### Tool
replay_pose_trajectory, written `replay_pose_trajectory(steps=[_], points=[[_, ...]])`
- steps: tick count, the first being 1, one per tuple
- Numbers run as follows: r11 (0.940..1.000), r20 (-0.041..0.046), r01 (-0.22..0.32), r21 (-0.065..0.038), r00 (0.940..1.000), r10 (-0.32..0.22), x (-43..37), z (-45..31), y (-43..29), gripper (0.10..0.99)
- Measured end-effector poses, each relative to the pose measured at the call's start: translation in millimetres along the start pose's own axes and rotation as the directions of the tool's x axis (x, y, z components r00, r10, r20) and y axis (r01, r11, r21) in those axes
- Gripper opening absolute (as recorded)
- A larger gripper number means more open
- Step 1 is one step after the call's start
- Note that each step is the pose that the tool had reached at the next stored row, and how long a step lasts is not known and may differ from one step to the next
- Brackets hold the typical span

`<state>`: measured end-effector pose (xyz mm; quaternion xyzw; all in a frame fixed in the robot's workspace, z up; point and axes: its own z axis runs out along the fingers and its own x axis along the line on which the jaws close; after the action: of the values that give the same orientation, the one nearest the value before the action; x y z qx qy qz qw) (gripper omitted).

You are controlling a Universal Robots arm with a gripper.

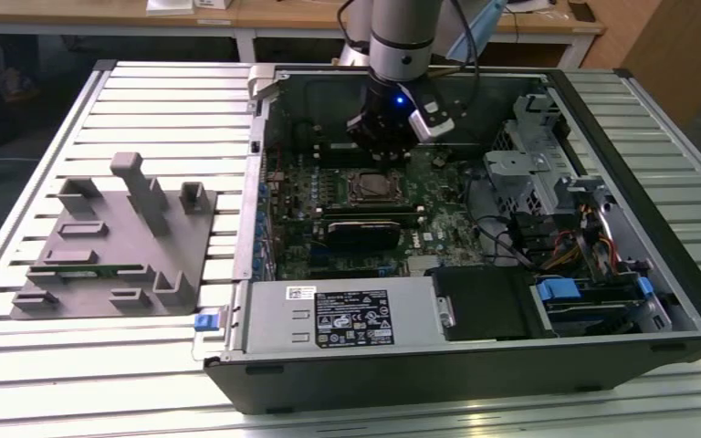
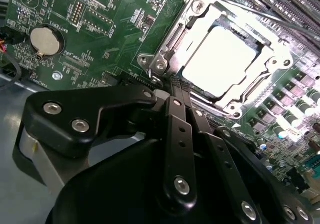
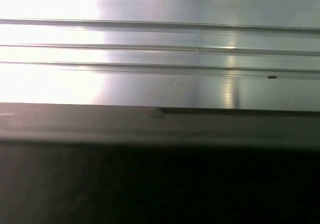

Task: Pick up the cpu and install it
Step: 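Install the first cpu locking lever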

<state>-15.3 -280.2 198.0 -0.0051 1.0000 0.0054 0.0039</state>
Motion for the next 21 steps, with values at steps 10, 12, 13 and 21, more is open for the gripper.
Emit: replay_pose_trajectory(steps=[10, 12, 13, 21], points=[[0.9995, -0.0020, 0.000, -0.032, 1.0000, 0.000, 0.0, -1.4, 0.6, 0.106], [0.9993, -0.0020, 0.000, -0.037, 1.0000, 0.000, 0.0, -1.8, 0.6, 0.106], [0.9992, -0.0021, 0.000, -0.041, 1.0000, 0.000, 0.0, -1.9, 0.7, 0.106], [0.9984, -0.0021, 0.000, -0.057, 1.0000, 0.000, -0.4, -1.8, 0.3, 0.106]])
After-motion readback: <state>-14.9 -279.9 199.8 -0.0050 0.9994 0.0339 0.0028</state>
